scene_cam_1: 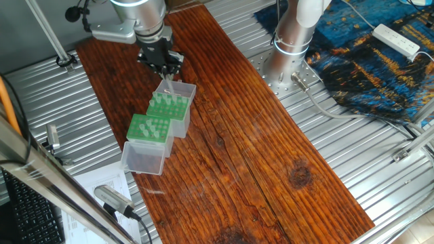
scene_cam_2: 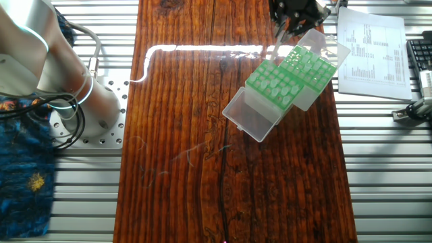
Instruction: Transfer all large pipette tips from one holder to another
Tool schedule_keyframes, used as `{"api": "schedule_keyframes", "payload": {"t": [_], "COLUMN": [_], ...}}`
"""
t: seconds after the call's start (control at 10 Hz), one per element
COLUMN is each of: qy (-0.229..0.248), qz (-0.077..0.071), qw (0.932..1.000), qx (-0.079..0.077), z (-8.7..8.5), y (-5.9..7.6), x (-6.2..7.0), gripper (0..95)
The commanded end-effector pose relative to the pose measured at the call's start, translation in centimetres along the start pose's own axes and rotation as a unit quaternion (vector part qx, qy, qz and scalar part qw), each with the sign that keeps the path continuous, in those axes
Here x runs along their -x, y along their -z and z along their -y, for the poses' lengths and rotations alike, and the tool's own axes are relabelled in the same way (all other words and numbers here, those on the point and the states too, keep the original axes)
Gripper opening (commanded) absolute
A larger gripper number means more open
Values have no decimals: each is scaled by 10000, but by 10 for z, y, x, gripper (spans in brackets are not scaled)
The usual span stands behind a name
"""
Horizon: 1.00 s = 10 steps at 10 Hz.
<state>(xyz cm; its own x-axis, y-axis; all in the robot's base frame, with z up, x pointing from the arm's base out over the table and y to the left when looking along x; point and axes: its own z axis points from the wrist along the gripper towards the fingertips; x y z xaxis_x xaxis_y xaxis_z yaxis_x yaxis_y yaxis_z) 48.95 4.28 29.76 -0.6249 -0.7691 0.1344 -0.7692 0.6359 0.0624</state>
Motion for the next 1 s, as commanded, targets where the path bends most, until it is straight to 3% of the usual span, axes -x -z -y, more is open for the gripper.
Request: {"api": "schedule_keyframes", "payload": {"t": [0.1, 1.0], "qy": [18, 44], "qz": [32, 77], "qw": [10000, 9999], "qx": [-60, -74], "z": [-2, -2], "y": [-4, -17], "x": [-3, -7], "gripper": [0, 0]}}
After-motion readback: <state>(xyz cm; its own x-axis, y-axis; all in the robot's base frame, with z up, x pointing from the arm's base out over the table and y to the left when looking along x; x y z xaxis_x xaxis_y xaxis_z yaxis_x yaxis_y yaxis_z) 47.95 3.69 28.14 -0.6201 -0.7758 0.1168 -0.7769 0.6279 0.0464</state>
